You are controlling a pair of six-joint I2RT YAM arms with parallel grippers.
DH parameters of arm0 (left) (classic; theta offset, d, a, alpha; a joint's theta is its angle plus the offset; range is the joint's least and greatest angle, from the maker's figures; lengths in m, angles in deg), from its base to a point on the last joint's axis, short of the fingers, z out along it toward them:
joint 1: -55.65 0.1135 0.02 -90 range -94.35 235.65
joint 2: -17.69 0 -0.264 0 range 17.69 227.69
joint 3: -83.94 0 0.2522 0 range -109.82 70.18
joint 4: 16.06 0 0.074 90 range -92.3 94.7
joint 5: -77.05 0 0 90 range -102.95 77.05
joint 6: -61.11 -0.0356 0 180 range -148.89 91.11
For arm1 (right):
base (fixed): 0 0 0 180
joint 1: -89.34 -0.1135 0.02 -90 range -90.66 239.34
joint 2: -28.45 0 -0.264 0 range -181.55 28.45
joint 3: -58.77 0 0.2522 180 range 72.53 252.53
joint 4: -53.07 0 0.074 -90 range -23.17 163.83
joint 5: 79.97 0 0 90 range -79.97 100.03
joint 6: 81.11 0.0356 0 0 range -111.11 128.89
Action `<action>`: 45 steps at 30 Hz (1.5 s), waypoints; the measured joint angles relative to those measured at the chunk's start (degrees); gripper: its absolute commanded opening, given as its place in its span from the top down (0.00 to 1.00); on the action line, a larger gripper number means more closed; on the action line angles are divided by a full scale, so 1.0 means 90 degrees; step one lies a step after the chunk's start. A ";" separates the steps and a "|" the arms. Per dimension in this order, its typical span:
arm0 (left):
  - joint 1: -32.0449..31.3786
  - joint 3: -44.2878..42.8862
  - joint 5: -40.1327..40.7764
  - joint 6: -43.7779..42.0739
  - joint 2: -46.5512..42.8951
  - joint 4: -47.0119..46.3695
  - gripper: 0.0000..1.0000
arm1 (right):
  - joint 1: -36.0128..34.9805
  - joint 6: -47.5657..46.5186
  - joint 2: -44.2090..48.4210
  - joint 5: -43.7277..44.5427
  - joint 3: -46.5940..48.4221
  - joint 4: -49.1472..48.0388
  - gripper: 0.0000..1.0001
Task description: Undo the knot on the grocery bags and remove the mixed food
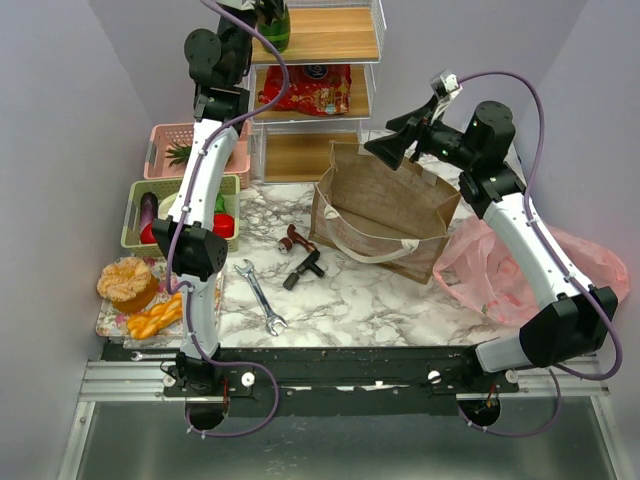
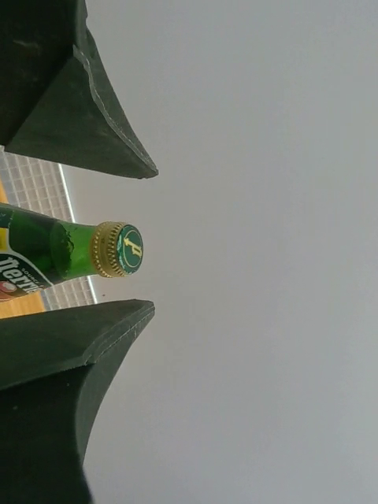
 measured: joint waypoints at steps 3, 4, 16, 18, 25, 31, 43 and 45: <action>0.0007 -0.0012 0.0027 -0.0010 0.0000 -0.0182 0.30 | 0.0000 -0.0002 -0.0005 -0.0002 0.0000 0.0005 0.00; 0.0007 -0.0012 0.0029 -0.0012 0.0000 -0.0214 0.29 | 0.0000 -0.0005 -0.0007 0.0000 0.0000 0.0005 0.00; 0.0044 -0.0010 0.0046 -0.0007 0.0000 -0.0279 0.06 | 0.0000 -0.0005 -0.0051 0.0000 0.0007 0.0005 0.00; 0.0044 0.0019 0.0056 -0.0005 -0.0002 -0.0301 0.02 | 0.0000 -0.0005 -0.0056 0.0000 0.0010 0.0007 0.00; 0.0044 0.0750 0.0151 0.0041 -0.0398 -0.0204 0.01 | 0.0000 -0.0080 -0.0056 0.0007 0.0012 0.0053 0.00; 0.0044 0.2497 0.0085 0.0019 -0.1807 -0.0039 0.01 | 0.0000 -0.0476 -0.0049 0.0262 0.0165 0.0636 0.00; -0.0325 0.4823 -0.1792 -0.0556 -0.4529 0.2110 0.01 | 0.0000 -0.2922 0.0933 0.3271 0.1270 0.4704 0.00; -0.0675 0.4823 -0.2205 -0.0959 -0.4486 0.2960 0.01 | 0.0015 -0.3172 0.1246 0.3929 0.1265 0.5275 0.00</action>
